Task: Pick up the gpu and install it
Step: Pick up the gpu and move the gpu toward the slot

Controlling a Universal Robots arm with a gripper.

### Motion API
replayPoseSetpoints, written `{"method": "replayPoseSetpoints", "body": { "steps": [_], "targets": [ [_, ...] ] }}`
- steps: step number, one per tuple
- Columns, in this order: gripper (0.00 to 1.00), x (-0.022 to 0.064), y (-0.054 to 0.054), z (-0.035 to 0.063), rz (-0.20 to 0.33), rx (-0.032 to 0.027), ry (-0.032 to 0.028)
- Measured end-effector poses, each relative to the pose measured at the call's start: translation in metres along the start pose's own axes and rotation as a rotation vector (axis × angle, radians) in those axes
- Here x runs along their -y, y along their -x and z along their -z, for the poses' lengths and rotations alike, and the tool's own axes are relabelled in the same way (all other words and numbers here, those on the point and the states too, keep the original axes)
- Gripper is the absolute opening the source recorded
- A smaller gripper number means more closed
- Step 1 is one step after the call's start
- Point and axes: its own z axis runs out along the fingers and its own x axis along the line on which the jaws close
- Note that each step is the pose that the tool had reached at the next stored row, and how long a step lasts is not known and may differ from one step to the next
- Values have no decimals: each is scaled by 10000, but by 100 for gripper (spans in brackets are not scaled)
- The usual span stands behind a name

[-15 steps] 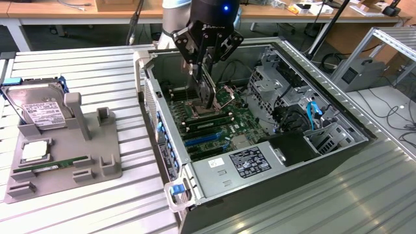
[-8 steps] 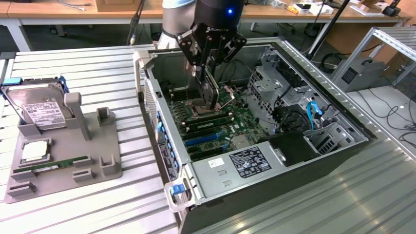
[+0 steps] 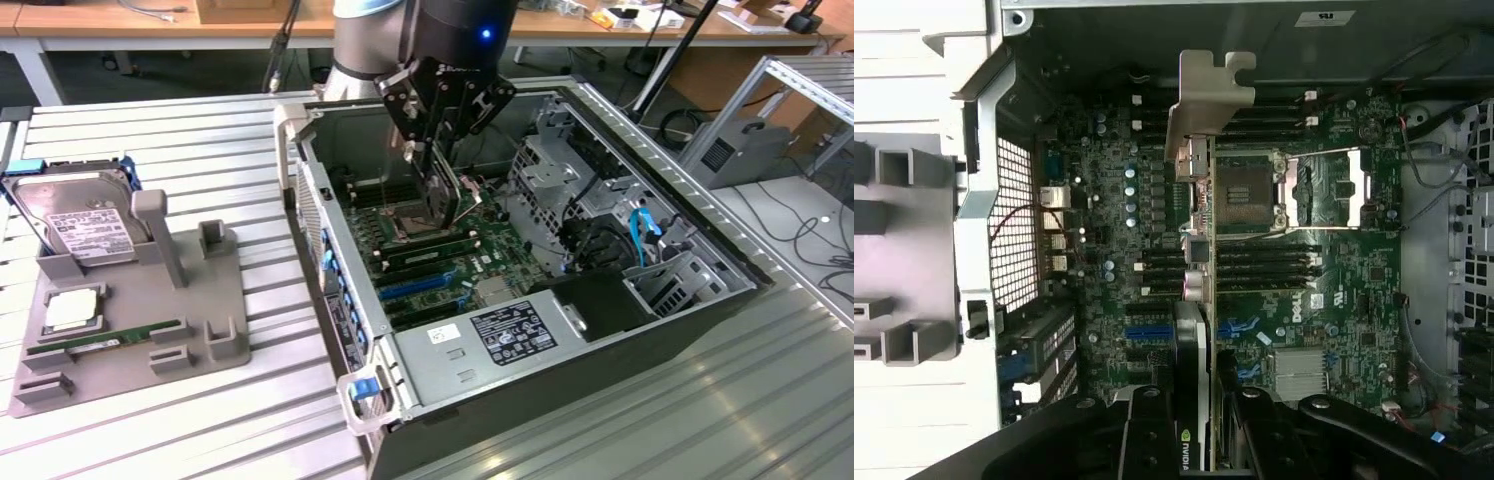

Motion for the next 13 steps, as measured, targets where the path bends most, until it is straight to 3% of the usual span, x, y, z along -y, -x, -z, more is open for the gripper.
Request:
{"method": "replayPoseSetpoints", "body": {
  "steps": [13],
  "targets": [
    [27,12,66,-167,0,-20,-21]
  ]
}}
